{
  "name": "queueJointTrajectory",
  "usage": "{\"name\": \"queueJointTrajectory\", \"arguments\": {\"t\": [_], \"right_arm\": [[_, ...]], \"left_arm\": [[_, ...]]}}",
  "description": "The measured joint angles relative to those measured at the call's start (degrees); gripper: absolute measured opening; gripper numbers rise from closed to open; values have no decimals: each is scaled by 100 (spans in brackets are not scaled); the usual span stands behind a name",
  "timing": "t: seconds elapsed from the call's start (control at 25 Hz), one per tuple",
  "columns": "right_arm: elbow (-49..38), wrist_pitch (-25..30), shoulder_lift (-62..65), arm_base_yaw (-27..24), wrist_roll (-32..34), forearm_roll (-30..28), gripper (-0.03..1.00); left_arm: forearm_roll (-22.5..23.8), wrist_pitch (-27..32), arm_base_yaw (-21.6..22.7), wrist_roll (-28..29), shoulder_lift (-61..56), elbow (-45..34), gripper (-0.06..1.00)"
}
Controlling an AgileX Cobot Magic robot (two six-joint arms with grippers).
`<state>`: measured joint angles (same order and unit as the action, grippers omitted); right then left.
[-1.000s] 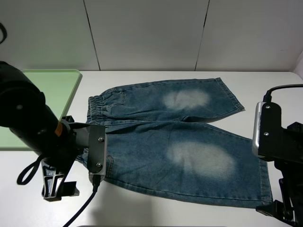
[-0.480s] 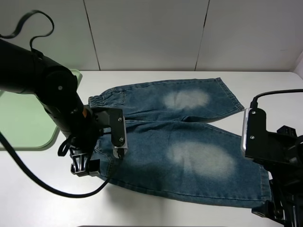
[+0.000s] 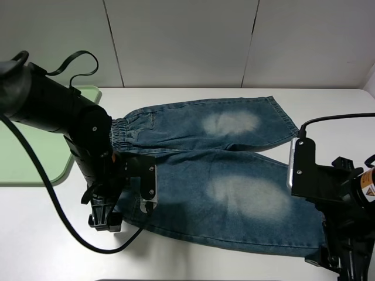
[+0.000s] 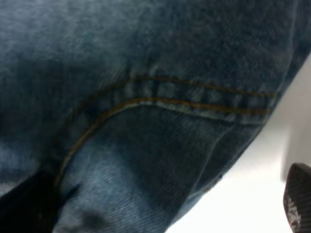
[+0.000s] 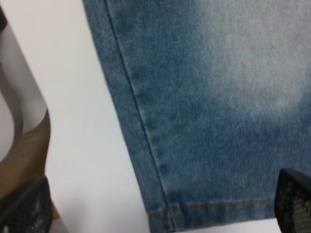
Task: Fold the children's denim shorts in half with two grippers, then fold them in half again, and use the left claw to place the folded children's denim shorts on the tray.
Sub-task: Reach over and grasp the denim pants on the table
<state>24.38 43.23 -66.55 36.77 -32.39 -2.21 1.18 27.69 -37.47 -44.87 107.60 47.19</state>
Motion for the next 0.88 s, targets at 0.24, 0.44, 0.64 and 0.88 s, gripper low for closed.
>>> {"name": "queueJointTrajectory", "arguments": {"t": [0.24,0.44,0.64,0.88], "right_arm": [[-4,-317,-525,0,-27,-24,69],[-6,-491,-924,0,-72,-71,69],[-6,-871,-1436,0,-104,-176,69],[-6,-1161,-1836,0,-104,-230,69]], "left_arm": [[44,-94,12,-189,28,0,92],[67,-119,64,-260,34,0,92],[67,-130,64,-311,45,0,92],[67,-141,64,-311,45,0,92]]}}
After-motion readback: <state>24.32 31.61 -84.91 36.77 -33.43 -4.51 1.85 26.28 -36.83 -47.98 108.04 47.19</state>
